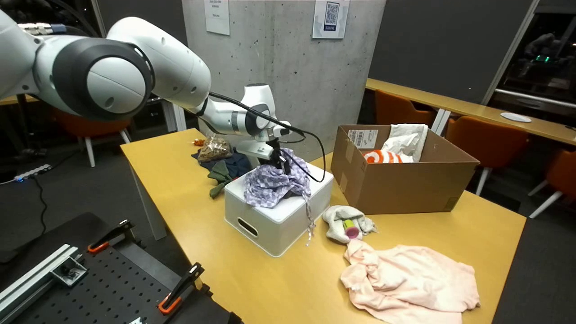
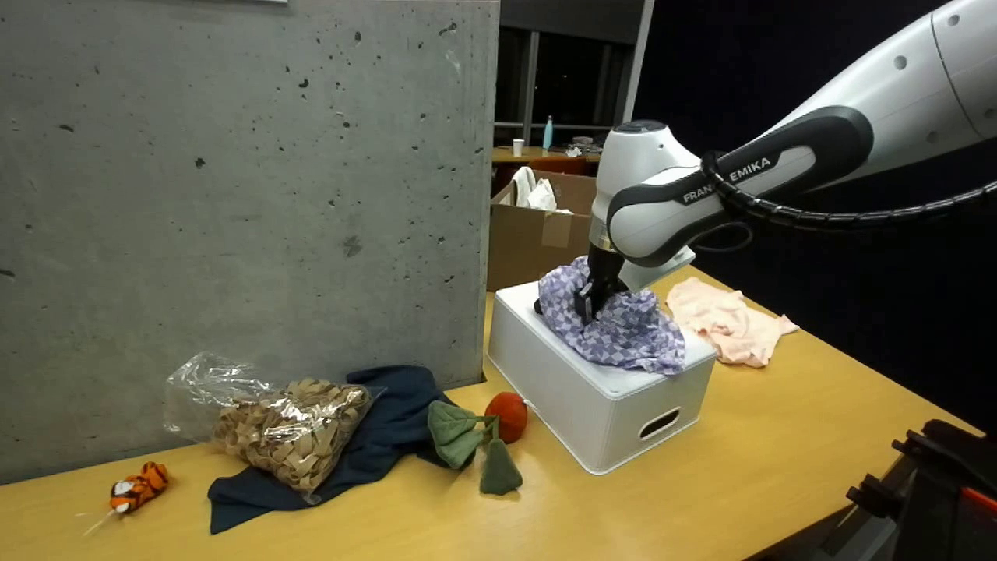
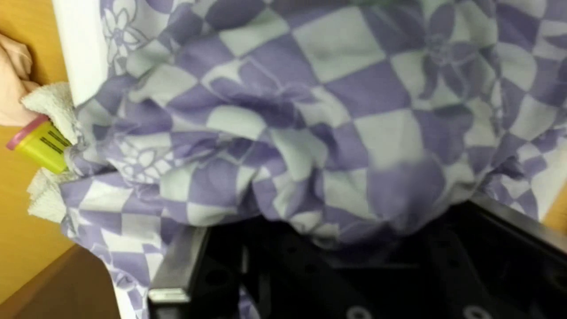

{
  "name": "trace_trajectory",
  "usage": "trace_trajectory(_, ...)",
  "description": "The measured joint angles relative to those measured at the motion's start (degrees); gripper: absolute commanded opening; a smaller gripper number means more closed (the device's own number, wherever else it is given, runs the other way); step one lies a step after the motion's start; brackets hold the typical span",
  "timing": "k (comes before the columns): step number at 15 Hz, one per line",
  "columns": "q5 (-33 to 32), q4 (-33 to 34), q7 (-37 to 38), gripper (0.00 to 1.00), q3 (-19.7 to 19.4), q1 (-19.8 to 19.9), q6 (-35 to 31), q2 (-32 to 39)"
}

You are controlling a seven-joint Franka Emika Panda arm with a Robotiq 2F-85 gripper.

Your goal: Cover the moose toy with the purple cloth, then lift it and put it on the basket

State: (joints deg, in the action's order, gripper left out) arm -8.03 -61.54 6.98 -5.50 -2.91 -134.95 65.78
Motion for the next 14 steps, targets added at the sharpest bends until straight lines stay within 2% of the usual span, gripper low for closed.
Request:
trace_trajectory(5, 0.01, 6.68, -0.43, 0.0, 0.7, -2.18, 0.53, 3.36)
trace_trajectory(9, 0.48, 9.0, -0.95, 0.0, 0.69, 0.6, -0.11, 6.52)
trace_trajectory(10, 0.59, 9.14, -1.04, 0.25, 0.68, 1.64, -0.51, 6.82)
trace_trajectory(11, 0.6, 9.17, -1.13, 0.26, 0.68, 2.71, -1.18, 6.85)
trace_trajectory(14, 0.6, 9.67, -1.69, 0.48, 0.68, 4.55, -2.61, 6.79)
